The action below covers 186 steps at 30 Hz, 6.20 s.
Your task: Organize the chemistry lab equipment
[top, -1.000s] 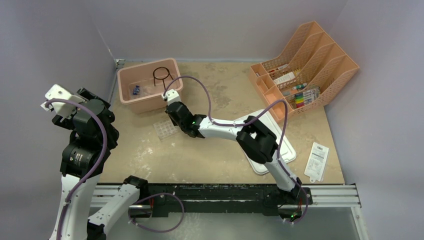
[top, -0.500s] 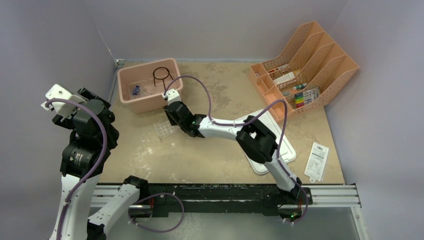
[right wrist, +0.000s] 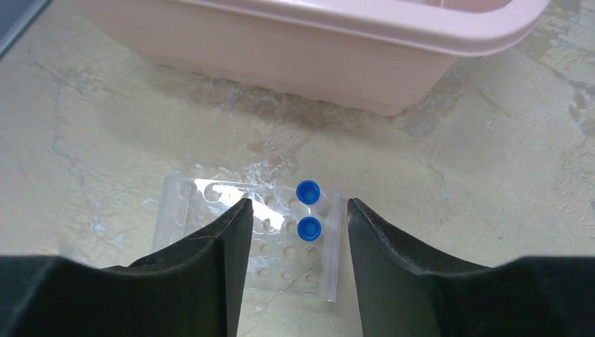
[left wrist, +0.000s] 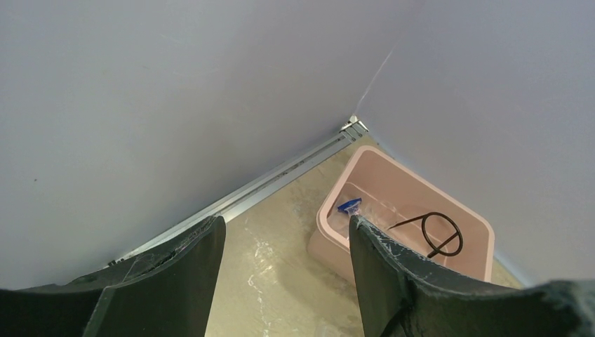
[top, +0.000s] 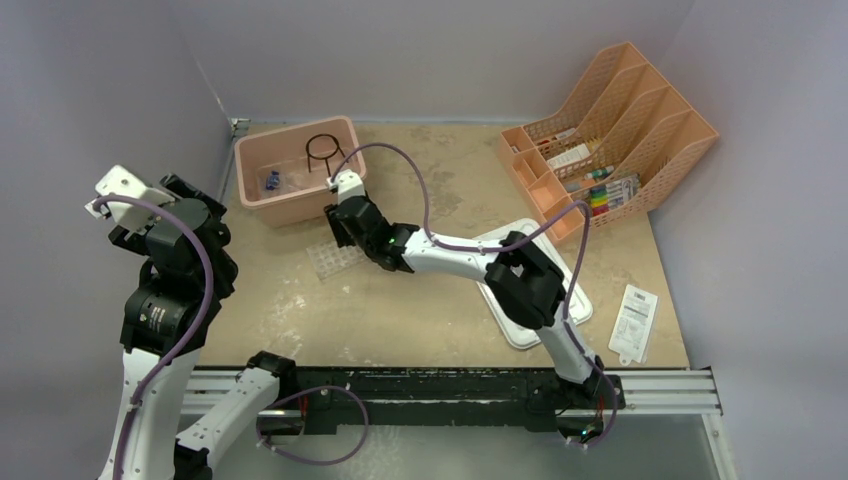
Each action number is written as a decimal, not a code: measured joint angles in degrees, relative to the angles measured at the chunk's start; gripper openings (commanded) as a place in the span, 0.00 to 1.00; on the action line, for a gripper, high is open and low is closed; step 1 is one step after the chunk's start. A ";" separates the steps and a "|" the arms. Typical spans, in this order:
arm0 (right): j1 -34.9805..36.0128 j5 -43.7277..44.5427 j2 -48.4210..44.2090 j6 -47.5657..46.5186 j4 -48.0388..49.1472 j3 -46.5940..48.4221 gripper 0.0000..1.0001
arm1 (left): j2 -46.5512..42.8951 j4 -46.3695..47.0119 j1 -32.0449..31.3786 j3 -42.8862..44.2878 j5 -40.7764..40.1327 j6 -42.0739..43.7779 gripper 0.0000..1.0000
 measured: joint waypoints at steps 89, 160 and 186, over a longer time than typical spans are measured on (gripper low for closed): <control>-16.55 -22.80 -46.10 6.03 -12.63 -49.90 0.00 | 29.75 27.43 -9.73 -23.91 70.14 -16.11 0.76; -26.27 -18.56 -49.75 18.32 -7.32 -30.01 0.71 | 37.13 59.41 20.92 -6.56 82.99 -38.60 0.00; -29.14 -35.10 -34.91 16.28 -10.82 -22.32 0.69 | 31.17 70.95 37.44 -27.61 84.56 -43.65 0.00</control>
